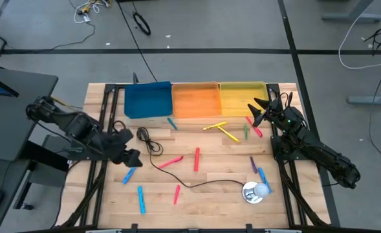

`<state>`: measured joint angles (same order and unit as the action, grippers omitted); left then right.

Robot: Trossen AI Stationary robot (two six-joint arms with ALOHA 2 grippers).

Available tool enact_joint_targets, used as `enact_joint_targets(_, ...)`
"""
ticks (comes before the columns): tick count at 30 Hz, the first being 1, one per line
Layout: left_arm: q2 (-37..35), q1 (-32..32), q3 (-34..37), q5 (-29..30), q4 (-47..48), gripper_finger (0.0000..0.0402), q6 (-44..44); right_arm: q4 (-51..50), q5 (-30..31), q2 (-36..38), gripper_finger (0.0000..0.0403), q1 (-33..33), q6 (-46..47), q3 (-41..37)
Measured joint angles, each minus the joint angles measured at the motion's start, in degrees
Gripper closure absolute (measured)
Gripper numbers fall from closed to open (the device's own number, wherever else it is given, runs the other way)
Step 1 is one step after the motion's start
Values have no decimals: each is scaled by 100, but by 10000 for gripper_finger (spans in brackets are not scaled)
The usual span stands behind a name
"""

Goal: Pick & Place Markers
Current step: Put the top left blue highlighter pen into the blue bin

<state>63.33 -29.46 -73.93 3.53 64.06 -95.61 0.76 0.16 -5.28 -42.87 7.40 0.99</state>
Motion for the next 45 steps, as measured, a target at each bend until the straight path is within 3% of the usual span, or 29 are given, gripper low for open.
enact_joint_targets(14,115,-593,0,-129,1331,71,-874,0,0,-2,158,0,2,0)
enact_joint_targets(23,115,-655,0,-468,1988,71,-842,0,-1,-1,158,0,1,0)
enact_joint_targets(32,153,-646,23,-627,2050,71,-875,1,0,-2,158,0,1,0)
enact_joint_targets(45,758,-635,59,-468,2338,71,-676,2,0,-1,158,0,2,0)
